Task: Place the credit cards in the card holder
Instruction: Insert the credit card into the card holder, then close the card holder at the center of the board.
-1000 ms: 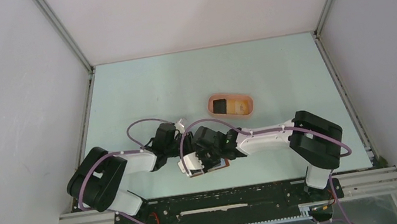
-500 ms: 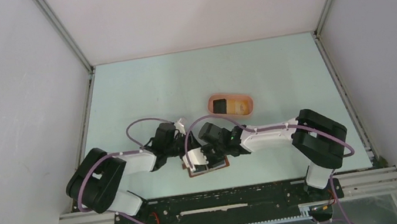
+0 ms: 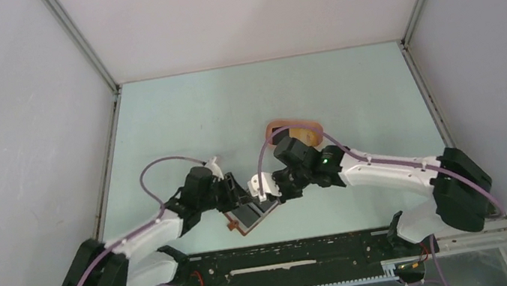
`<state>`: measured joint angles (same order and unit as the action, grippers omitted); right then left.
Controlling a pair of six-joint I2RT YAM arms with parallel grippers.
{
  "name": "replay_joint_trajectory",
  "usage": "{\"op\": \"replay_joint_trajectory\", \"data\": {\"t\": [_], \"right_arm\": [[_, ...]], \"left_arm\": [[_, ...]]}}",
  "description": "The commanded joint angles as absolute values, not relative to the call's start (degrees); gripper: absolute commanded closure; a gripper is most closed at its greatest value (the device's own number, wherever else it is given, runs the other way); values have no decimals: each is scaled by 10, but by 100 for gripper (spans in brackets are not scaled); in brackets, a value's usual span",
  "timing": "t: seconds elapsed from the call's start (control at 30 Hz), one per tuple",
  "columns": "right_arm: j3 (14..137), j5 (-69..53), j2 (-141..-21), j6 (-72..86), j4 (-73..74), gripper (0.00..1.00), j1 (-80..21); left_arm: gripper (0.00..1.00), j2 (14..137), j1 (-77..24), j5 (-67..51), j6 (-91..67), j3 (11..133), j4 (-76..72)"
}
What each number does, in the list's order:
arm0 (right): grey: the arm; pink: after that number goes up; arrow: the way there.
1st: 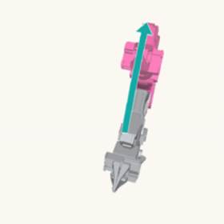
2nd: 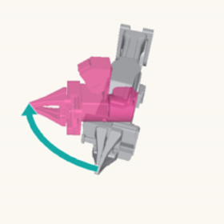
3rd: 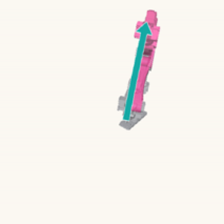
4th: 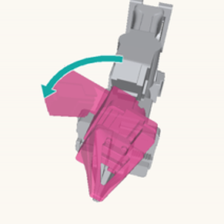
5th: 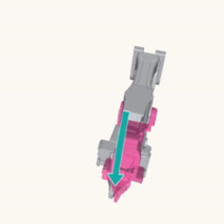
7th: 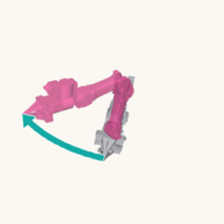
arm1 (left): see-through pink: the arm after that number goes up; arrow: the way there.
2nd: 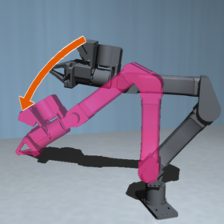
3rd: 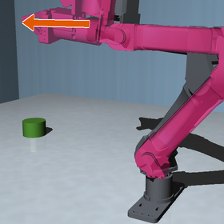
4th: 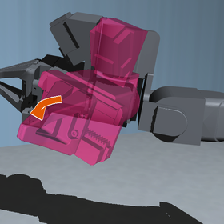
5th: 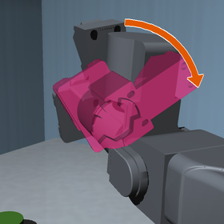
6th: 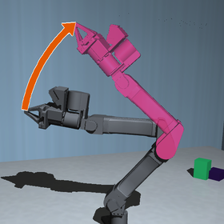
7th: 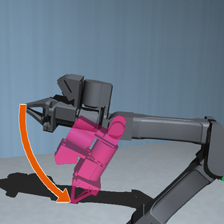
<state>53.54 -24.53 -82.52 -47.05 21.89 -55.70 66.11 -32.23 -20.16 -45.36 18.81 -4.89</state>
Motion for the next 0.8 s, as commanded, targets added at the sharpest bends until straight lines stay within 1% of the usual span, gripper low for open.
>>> {"op": "replay_joint_trajectory", "data": {"t": [0.0, 0.07, 0.13, 0.23, 0.33, 0.37, 0.47, 0.57, 0.77], "right_arm": [[568, -309, -770, -468, 301, 81, -535], [573, -313, -752, -466, 315, 74, -527], [574, -324, -737, -463, 323, 68, -515], [574, -362, -723, -435, 325, 51, -480], [574, -431, -725, -419, 346, 35, -443], [574, -471, -730, -420, 360, 33, -432], [574, -522, -735, -417, 380, 30, -409], [574, -529, -735, -412, 378, 28, -399], [574, -524, -746, -410, 377, 23, -400]], "left_arm": [[52, 540, -320, -140, -424, 160, -5], [50, 476, -320, -122, -414, 152, 18], [46, 414, -320, -101, -404, 146, 39], [40, 333, -320, -80, -394, 134, 61], [37, 282, -320, -69, -403, 120, 54], [34, 270, -320, -63, -405, 118, 56], [25, 253, -320, -48, -411, 114, 60], [16, 258, -320, -35, -419, 115, 68], [7, 288, -320, -5, -427, 122, 95]]}}
